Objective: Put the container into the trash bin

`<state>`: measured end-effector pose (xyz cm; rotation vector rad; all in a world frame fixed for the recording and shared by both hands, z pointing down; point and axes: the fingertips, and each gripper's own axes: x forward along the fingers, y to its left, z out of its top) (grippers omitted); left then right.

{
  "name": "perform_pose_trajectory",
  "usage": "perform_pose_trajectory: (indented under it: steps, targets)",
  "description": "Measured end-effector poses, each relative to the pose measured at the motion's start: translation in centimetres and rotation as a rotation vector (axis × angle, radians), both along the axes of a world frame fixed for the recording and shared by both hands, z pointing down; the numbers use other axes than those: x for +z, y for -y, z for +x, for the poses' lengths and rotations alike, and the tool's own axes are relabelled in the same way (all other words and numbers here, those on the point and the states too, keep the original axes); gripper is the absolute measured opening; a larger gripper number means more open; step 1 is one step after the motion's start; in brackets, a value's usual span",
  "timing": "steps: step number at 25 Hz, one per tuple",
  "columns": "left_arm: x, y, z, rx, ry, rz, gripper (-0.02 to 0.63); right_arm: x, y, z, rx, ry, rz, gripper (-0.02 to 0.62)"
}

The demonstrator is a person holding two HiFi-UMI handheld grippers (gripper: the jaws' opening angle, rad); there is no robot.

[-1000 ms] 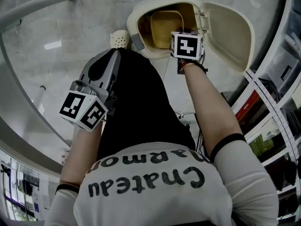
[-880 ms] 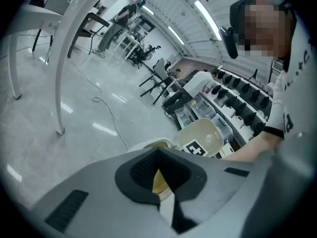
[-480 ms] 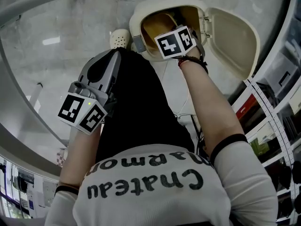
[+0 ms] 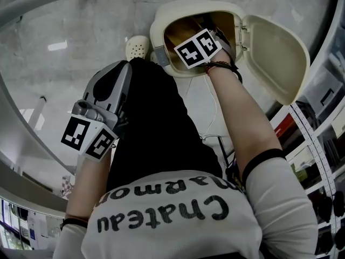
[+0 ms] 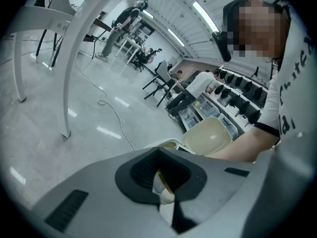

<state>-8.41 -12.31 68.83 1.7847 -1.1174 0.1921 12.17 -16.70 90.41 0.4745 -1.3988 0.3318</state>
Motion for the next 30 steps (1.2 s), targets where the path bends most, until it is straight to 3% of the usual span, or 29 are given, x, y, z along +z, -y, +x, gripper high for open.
perform_pose_trajectory:
  steps: [20, 30]
  targets:
    - [0.9, 4.2, -2.9, -0.051, 0.046, 0.171, 0.023, 5.3, -0.3, -1.5, -0.232, 0.031, -0.080, 0.037]
    - [-4.7, 2.7, -2.9, -0.113, 0.020, 0.152, 0.024, -1.6, -1.3, -2.1, -0.286, 0.033, -0.058, 0.037]
